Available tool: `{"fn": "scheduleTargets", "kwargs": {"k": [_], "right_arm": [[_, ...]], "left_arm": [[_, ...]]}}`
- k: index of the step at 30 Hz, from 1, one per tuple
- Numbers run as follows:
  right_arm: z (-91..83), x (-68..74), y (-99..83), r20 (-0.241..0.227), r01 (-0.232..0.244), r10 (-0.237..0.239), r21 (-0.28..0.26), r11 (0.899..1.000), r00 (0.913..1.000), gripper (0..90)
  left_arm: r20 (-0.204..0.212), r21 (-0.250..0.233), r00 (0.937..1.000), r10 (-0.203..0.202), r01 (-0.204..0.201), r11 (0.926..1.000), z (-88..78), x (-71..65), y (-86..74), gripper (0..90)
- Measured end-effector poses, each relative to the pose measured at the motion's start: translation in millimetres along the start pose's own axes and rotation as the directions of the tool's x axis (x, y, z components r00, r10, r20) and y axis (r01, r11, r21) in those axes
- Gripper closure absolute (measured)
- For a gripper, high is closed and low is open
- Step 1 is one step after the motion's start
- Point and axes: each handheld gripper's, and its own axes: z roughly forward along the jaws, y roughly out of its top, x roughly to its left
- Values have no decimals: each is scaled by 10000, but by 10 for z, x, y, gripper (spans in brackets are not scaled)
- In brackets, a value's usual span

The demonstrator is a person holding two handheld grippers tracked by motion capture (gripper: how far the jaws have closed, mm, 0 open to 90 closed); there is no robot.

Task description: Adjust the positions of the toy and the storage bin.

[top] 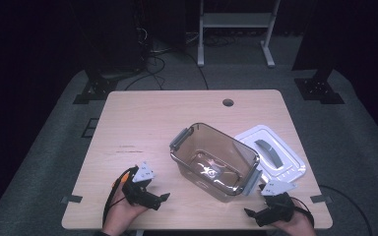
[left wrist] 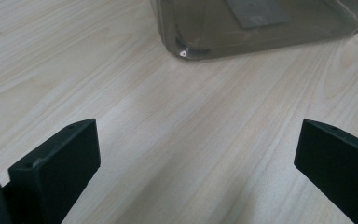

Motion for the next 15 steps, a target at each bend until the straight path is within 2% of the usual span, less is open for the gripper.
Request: {"fn": "scheduleTargets", "kwargs": {"k": [15], "right_arm": [[0,-6,0,7,-26,26,4,10000,10000,0]], "left_arm": [[-210,-78,9993,-302,301,9995,-253,209,4,0]]}}
